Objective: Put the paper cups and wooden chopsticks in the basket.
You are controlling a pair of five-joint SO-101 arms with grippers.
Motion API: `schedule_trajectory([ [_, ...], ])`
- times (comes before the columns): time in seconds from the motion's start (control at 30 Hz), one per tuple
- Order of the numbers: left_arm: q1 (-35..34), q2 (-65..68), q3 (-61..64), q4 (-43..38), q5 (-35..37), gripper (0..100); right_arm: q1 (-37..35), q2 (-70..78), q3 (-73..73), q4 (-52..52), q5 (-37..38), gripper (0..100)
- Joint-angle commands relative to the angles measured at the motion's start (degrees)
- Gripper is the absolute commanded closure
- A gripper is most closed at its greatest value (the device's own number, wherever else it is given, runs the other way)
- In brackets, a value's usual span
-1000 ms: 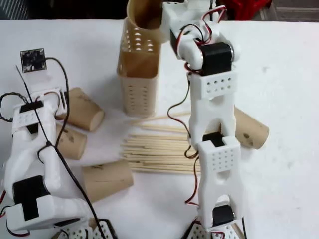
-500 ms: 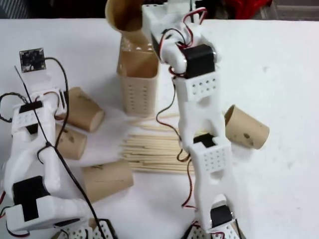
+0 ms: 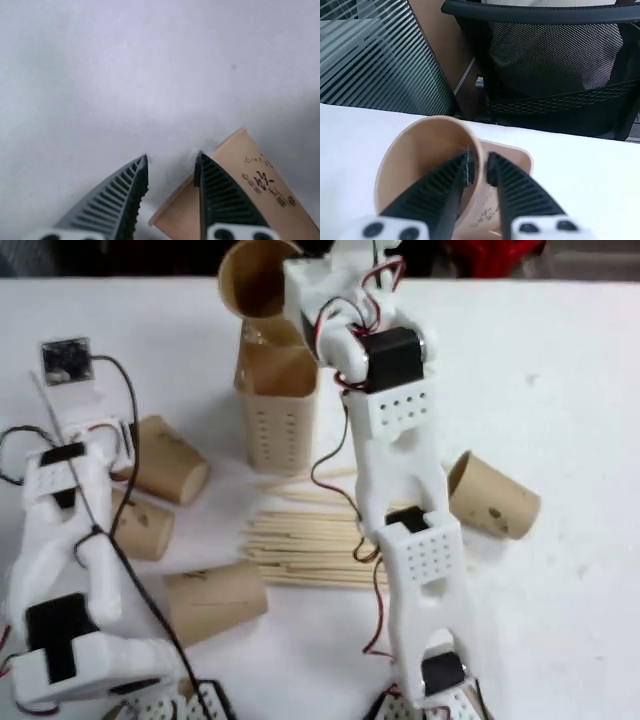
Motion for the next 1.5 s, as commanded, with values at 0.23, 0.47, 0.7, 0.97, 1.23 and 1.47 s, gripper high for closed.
schedule_trajectory([
  [0.23,1.19,0.57,1.93,0.44,0.18,83,-0.84,-0.84,-1.41,2.42,0.09,78.9],
  [0.47,1.19,0.57,1.93,0.44,0.18,83,-0.31,-1.36,-1.49,1.01,0.18,89.2],
  [0.7,1.19,0.57,1.93,0.44,0.18,83,-0.04,-1.54,-1.58,-1.98,0.18,90.0],
  [0.97,1.27,0.57,1.93,0.44,0.18,83,-0.31,-1.54,-1.58,-6.2,0.18,90.0],
  [1.23,1.36,0.57,1.93,0.35,0.18,83,-0.84,-7.78,-1.49,4.26,0.18,90.0],
  [1.47,1.36,0.57,1.93,0.44,0.18,83,-3.38,-14.9,1.93,17.19,9.76,90.4],
])
